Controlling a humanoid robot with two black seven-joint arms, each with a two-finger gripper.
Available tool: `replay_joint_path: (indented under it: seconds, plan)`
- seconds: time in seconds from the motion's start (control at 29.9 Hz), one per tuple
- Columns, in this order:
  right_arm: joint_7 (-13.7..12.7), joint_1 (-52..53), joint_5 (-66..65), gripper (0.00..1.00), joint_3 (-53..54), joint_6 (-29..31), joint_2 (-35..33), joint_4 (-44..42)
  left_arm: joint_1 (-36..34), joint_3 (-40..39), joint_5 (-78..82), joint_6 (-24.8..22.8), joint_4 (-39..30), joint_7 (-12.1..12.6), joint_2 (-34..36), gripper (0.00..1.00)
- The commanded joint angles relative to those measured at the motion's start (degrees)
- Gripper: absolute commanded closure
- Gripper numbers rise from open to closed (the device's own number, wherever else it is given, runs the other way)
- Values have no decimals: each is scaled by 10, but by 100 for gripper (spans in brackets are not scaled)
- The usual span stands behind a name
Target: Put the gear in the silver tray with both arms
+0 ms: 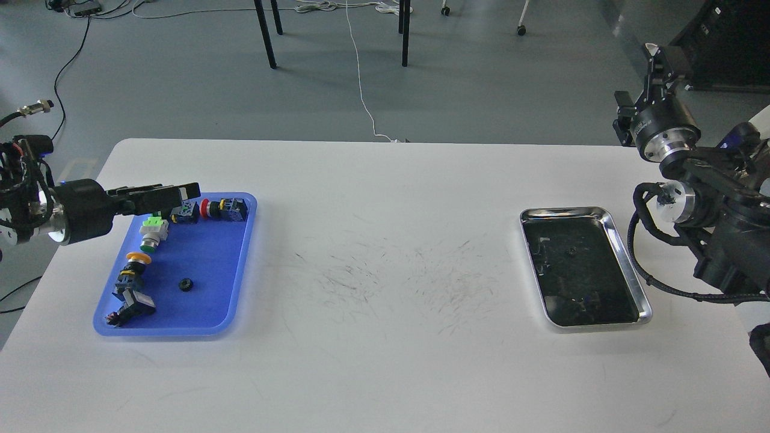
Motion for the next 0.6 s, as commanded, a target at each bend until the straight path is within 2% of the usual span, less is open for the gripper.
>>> replay_joint_path:
  seconds: [0.0, 0.07, 0.17, 0.27, 0.4, 0.57]
  plan:
    - [0, 0, 0, 6, 0, 0, 2, 0, 7, 4, 7, 82, 1, 0, 4, 2]
    - [0, 0, 0, 6, -1, 0, 1, 0, 7, 11, 7, 120, -18, 0, 13, 2]
    - [0, 0, 0, 6, -1, 0, 0, 0, 8, 16, 35, 123, -61, 0, 47, 2]
    - [0, 0, -1, 6, -1, 0, 1, 0, 5, 4, 134, 135, -61, 0, 64, 2]
    - [0, -1, -1, 6, -2, 0, 1, 0, 5, -1, 143, 156, -69, 0, 69, 2]
    - [0, -1, -1, 6, -2, 0, 1, 0, 4, 4, 147, 158, -93, 0, 73, 2]
